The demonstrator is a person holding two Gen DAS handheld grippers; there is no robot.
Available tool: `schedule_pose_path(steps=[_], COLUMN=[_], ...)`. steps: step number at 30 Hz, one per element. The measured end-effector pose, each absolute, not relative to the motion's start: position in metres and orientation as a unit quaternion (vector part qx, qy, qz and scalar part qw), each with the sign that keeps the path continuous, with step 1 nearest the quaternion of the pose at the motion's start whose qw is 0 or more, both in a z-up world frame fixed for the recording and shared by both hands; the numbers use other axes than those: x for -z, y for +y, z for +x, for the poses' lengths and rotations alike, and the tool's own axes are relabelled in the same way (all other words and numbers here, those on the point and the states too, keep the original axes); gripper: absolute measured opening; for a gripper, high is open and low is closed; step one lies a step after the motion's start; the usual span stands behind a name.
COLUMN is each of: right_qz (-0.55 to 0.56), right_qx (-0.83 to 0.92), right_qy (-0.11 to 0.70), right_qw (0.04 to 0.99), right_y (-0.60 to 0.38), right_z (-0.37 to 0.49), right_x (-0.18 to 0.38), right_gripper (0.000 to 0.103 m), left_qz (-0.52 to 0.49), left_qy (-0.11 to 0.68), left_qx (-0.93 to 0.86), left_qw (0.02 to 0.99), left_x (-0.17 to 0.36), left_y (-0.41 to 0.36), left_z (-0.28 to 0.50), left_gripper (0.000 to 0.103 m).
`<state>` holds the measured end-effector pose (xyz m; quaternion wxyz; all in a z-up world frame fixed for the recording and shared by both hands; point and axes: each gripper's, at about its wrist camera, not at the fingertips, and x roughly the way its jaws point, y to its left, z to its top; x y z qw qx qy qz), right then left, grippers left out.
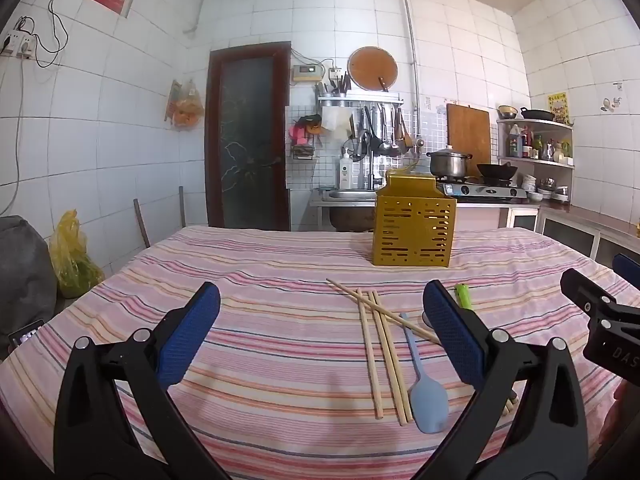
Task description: Organize utensils
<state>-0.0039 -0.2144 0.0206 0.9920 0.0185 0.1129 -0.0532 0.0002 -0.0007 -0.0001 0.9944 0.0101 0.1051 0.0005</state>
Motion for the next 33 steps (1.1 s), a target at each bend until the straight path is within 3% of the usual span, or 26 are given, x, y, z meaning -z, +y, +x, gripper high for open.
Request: schedule_pose_path(steps=[33], right_qz=[0.025], right_qx=[0.053], right_qy=[0.109], right_qw=[0.992], right_y=[-0.223], right_z=[-0.005], right_x=[-0.025], right_gripper=[0.099], left_qz=[0.008], left_qy=[0.102], left_qx=[0.001], left_qw=[0.995], left_x=[-0.005], left_y=[-0.011], left_z=[-0.004], left_gripper=[0.098])
